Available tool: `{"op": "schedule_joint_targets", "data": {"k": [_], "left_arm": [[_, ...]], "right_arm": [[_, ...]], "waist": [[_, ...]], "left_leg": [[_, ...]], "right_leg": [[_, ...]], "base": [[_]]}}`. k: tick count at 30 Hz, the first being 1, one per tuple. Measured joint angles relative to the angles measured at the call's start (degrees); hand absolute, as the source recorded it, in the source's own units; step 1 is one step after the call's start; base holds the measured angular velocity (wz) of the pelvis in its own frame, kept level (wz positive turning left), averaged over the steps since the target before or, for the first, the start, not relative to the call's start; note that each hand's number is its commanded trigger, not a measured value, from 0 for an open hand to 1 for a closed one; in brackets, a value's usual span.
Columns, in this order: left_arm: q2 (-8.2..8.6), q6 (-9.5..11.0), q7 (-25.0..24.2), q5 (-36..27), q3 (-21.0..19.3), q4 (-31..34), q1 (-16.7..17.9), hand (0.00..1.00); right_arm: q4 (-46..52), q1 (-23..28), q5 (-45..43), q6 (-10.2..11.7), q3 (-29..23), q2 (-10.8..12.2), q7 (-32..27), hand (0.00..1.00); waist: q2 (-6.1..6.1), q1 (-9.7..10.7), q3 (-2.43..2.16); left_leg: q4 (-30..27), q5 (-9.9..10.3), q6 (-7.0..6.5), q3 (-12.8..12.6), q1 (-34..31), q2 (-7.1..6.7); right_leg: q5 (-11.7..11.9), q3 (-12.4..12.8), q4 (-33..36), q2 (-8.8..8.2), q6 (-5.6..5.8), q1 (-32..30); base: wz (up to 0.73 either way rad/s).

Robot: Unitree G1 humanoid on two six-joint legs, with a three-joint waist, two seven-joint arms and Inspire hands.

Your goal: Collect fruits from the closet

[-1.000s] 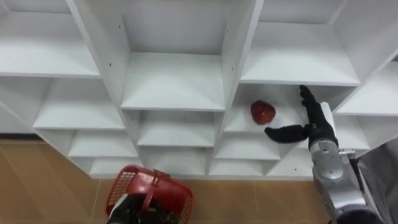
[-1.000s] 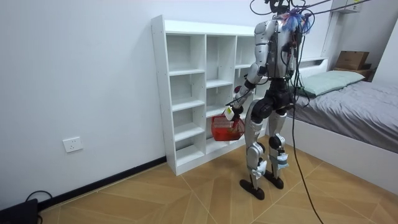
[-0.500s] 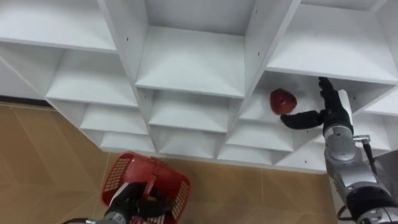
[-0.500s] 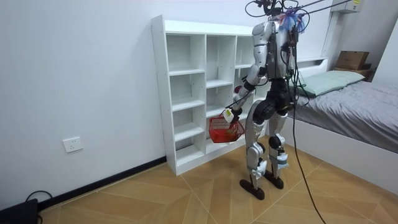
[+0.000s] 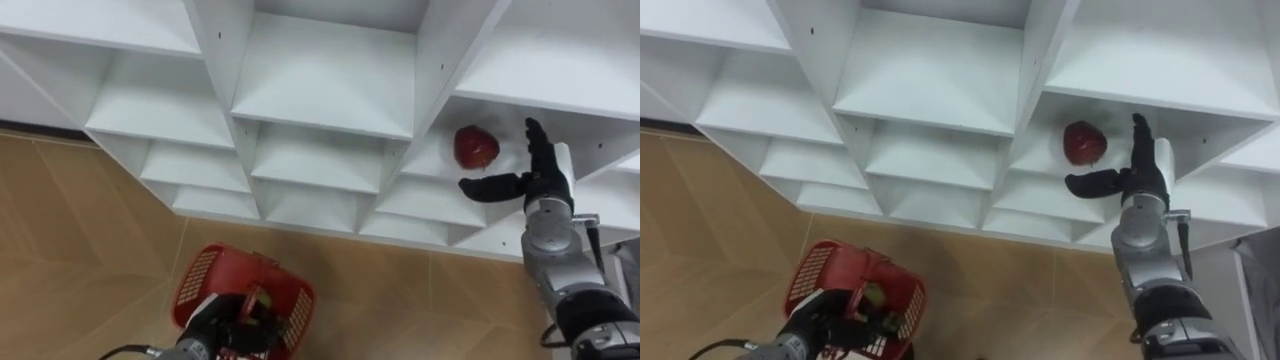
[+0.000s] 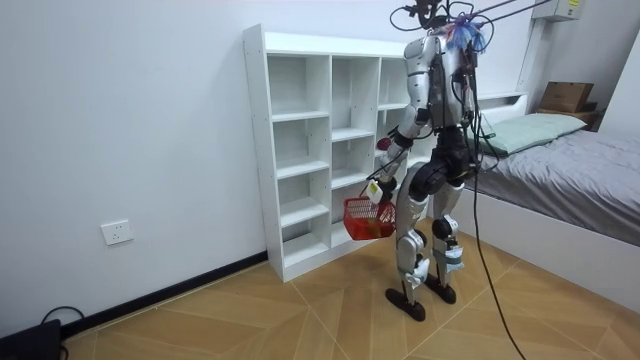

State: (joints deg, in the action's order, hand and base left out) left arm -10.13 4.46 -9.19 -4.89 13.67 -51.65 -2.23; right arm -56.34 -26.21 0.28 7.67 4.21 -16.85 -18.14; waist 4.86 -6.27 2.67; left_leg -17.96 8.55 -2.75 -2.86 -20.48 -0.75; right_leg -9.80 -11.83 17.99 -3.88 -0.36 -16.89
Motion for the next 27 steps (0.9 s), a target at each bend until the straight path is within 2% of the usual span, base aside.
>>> {"op": "schedule_joint_targets", "data": {"k": [4, 27], "left_arm": [[0.04, 0.0, 0.0, -0.1, 0.1, 0.0, -0.1, 1.00], [0.11, -0.5, 0.0, 0.0, 0.2, -1.5, -1.2, 1.00]], "right_arm": [[-1.5, -0.7, 0.0, 0.0, 0.1, 0.0, 0.0, 0.00], [-1.4, -2.5, 1.9, -0.1, 1.3, -0.5, 0.0, 0.00]], "waist": [[-0.16, -0.3, 0.11], [-0.25, -0.5, 0.05]], "left_leg": [[0.0, 0.0, 0.00, 0.0, -0.2, 0.01], [-0.1, -0.1, -0.05, -0.2, -0.9, 0.02]], "right_leg": [[-0.1, -0.1, 0.7, -0.12, 0.05, -0.5], [-0.1, -0.1, 0.8, -0.14, 0.04, -1.3]], "base": [[0.00], [0.00]]}}
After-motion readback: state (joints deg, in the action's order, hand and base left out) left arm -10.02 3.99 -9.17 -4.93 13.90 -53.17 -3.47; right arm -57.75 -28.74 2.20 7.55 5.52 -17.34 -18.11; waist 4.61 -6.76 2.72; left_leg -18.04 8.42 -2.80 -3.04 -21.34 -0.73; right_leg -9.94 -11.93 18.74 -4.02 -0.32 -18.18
